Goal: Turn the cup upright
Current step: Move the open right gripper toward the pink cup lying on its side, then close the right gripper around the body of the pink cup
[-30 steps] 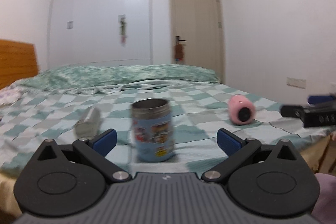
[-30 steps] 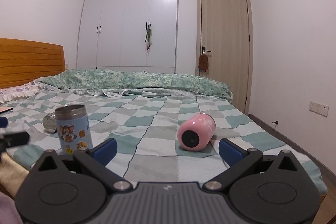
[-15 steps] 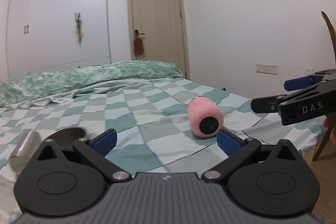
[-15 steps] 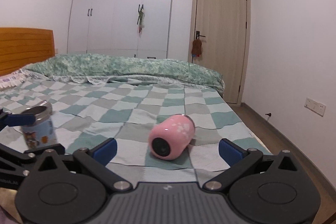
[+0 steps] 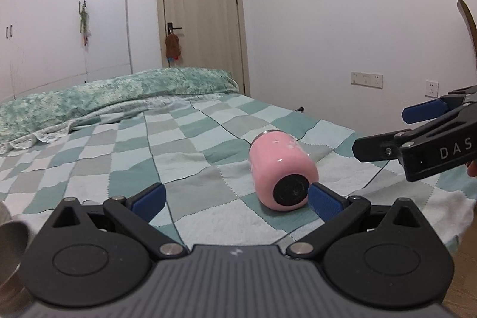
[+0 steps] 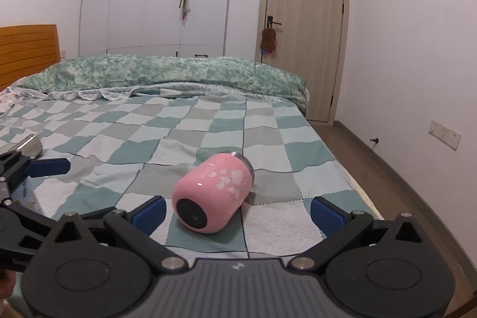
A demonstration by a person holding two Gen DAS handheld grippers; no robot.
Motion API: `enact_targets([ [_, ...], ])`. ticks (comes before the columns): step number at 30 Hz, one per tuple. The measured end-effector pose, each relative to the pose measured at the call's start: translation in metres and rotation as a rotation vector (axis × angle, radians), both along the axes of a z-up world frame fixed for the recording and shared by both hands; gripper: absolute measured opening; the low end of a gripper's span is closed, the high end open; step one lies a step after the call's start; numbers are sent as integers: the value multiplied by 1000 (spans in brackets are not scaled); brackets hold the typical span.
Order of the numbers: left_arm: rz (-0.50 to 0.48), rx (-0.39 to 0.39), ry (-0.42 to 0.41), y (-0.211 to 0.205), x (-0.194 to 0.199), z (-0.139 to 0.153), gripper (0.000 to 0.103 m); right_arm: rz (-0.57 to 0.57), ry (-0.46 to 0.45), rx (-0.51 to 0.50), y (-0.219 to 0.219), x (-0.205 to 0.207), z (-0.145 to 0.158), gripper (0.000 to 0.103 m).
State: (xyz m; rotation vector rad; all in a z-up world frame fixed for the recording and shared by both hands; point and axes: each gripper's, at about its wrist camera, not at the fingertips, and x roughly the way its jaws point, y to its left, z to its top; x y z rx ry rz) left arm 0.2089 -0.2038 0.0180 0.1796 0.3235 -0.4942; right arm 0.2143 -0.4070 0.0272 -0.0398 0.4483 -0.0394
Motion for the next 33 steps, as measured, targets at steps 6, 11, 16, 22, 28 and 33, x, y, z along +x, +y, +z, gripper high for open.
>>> enact_targets([
  [6, -13, 1, 20, -2, 36, -5, 103, -8, 37, 19, 0, 30, -7, 103],
  [11, 12, 10, 24, 9, 70, -7, 103, 0, 57, 5, 8, 52, -10, 103],
  [16, -6, 39, 41, 19, 104, -7, 103, -2, 84, -8, 19, 75, -11, 103],
  [22, -87, 96, 56, 31, 135, -15, 103, -37, 160, -1, 28, 102, -15, 103],
  [28, -191, 107, 114, 35, 160, -20, 103, -95, 251, 46, 35, 130, -18, 103],
  [33, -272, 151, 95, 27, 165, -23, 103, -138, 310, 70, 38, 155, -24, 103],
])
